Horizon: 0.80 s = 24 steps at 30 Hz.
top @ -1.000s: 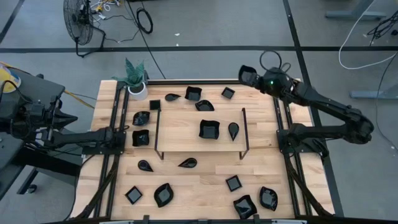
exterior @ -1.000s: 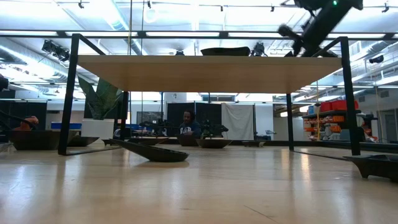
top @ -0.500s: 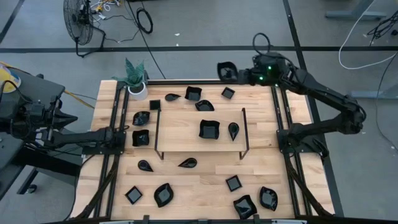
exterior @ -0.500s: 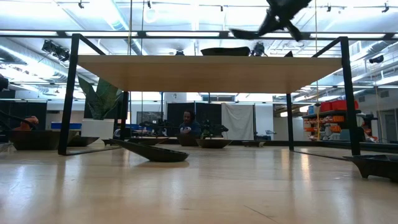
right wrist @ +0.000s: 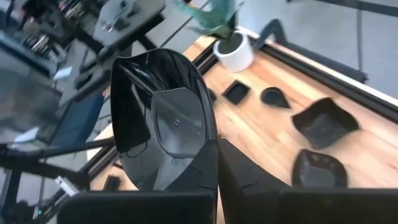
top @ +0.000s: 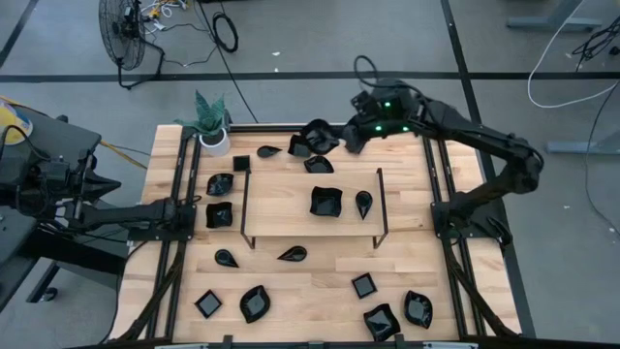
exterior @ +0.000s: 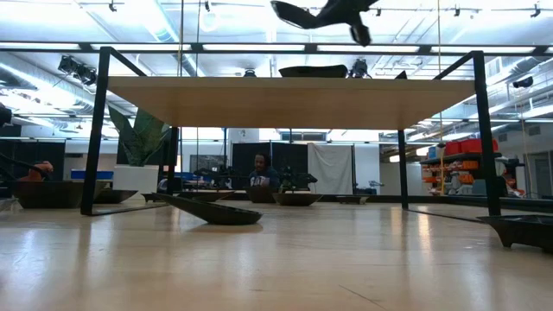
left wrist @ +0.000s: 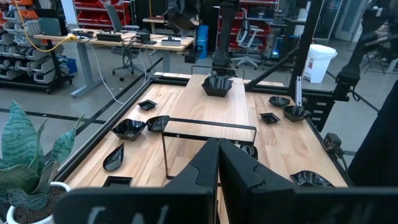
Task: Pick & Place Mini shaped plates
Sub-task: Put the leaf shaped plate on the shelf
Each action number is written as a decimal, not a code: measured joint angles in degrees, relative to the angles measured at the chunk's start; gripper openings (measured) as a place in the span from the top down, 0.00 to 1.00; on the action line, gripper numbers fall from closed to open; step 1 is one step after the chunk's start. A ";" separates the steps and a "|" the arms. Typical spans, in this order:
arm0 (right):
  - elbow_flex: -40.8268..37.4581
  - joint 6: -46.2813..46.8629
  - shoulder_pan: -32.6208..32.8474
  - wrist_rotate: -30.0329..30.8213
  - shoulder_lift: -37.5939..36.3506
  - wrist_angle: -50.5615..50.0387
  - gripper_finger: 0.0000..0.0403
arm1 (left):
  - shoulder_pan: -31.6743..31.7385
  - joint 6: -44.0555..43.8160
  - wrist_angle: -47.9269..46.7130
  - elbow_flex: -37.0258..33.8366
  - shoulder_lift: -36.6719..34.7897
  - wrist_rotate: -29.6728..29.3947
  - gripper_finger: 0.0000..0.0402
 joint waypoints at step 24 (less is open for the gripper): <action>10.95 -19.20 5.35 -18.66 15.83 8.00 1.00 | -0.02 0.00 0.00 0.00 0.00 0.00 0.95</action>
